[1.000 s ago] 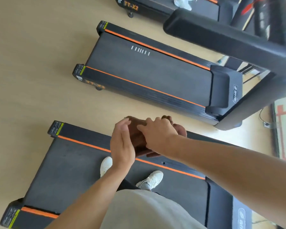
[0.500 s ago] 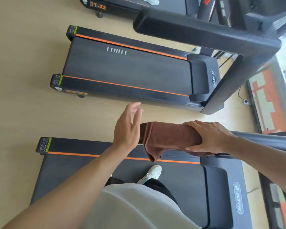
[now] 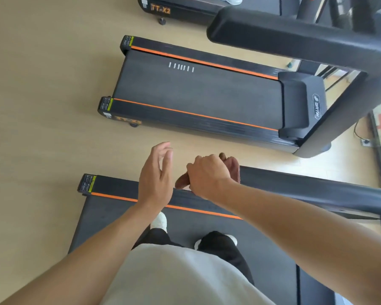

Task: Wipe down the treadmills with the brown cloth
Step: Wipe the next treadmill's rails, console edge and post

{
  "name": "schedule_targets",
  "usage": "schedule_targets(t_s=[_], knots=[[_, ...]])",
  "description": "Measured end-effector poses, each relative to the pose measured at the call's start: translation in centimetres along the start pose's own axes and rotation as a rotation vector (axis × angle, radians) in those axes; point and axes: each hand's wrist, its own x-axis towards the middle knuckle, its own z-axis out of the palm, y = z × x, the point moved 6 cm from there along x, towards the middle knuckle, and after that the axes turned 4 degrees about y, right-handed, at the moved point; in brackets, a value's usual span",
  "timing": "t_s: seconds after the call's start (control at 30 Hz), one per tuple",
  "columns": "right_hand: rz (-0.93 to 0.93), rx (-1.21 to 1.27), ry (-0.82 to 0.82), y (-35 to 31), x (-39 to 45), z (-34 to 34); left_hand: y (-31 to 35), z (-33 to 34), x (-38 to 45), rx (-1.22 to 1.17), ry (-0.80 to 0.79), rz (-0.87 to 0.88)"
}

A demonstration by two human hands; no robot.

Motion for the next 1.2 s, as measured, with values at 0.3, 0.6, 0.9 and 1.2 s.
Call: schedule_targets(t_s=[0.3,0.6,0.9,1.2], knots=[[0.03,0.297,0.159,8.0,-7.8,2.3,8.4,8.7,-1.3,0.004,-0.097,0.22],[0.263,0.237,0.215,26.1,-22.6,14.3,16.3,26.1,-8.1,0.227,-0.458,0.396],[0.757,0.388,0.074,45.0,-36.9,24.7,17.3,34.8,-10.7,0.603,-0.639,0.364],[1.332,0.647,0.243,41.4,-37.5,25.4,22.8,45.3,-15.1,0.576,-0.872,0.571]])
